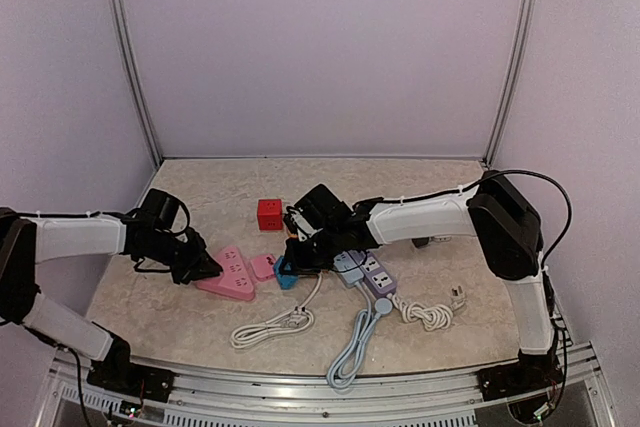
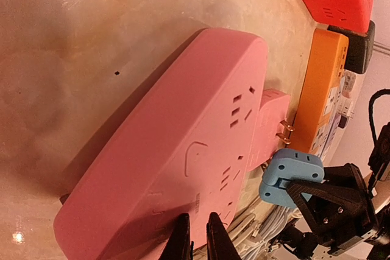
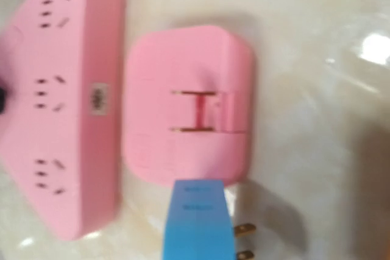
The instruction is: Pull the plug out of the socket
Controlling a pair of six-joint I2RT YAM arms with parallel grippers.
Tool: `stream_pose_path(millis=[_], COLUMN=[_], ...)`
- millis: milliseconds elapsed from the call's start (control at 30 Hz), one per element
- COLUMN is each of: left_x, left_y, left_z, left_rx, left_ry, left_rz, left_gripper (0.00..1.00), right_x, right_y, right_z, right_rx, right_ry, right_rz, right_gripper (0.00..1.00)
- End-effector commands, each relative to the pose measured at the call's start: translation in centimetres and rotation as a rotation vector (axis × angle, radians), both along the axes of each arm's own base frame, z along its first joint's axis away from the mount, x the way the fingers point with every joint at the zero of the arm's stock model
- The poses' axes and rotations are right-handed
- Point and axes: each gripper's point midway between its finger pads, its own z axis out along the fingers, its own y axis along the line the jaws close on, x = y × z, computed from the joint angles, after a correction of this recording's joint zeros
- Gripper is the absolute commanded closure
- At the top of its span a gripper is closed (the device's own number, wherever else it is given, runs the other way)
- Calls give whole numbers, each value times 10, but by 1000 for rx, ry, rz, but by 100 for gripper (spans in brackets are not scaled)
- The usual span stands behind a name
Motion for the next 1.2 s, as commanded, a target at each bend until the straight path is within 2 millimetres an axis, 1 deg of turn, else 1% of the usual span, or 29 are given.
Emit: stream_pose_path(millis=[0, 233, 300, 500, 567, 700, 833, 933, 1067, 1167], left_x=[-44, -39, -38, -37, -37, -36, -37, -36, -35, -34], left_y=[32, 30, 30, 28, 28, 28, 28, 28, 27, 27], left_z=[-39, -34, -34, -34, -34, -34, -33, -34, -34, -34], left_rx=[152, 143, 144, 137, 137, 135, 136, 136, 131, 129], left_ry=[189, 174, 173, 171, 172, 171, 170, 170, 172, 171], left_rz=[31, 27, 27, 25, 25, 25, 24, 24, 24, 25], left_gripper=[90, 90, 90, 90, 90, 90, 90, 90, 90, 90], right_x=[-1, -5, -6, -4, -4, -9, -12, -13, -17, -19], right_y=[-19, -15, -18, -21, -21, -18, -21, -21, -19, -17], right_z=[2, 3, 2, 6, 3, -10, -15, -16, -16, -14], right_rx=[-195, -267, -300, -407, -447, -486, -526, -543, -541, -534], right_ry=[-107, -161, -177, -248, -264, -259, -271, -280, -279, -279], right_rz=[-22, -27, -33, -48, -45, -19, -12, -4, 16, 31], right_gripper=[100, 100, 99, 96, 96, 95, 93, 91, 85, 76])
